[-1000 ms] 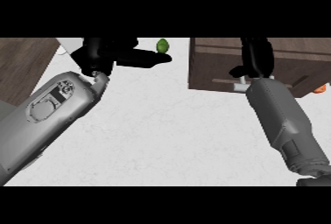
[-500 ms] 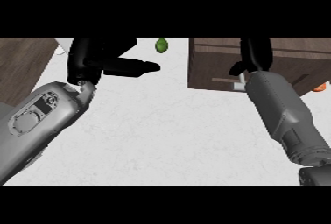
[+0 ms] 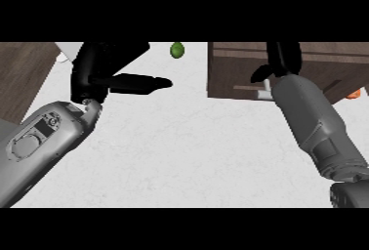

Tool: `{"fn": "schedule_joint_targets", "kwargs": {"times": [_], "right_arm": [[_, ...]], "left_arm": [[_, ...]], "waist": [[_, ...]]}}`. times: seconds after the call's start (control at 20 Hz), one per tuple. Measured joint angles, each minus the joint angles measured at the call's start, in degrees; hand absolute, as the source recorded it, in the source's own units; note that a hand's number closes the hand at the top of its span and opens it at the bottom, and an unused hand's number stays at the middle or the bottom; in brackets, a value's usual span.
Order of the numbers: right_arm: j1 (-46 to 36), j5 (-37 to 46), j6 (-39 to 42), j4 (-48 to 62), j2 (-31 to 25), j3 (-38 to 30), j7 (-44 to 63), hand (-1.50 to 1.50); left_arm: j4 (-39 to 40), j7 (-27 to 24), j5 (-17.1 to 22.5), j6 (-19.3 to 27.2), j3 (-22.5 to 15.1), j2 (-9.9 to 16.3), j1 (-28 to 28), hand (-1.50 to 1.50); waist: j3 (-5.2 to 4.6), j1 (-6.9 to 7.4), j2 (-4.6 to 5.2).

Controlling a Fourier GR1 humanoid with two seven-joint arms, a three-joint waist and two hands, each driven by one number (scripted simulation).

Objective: Pick up the can, place it into the drawer and close the drawer

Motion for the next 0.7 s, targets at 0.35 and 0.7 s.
{"fn": "schedule_joint_targets", "kwargs": {"times": [0.35, 0.7], "right_arm": [[-2.1, -9.4, 5.5, -1.1, 2.3, -7.7, -7.2, -1.50], [-4.5, -19.1, 12.0, -1.9, 4.5, -15.1, -10.5, -1.50]], "left_arm": [[-1.1, -0.7, -0.6, 0.1, 0.6, 0.4, 2.4, -1.50], [-3.1, -0.3, -1.5, 0.8, 1.1, 0.7, 5.3, -1.50]], "waist": [[0.12, -0.44, -0.16], [0.08, -1.28, -0.59]]}}
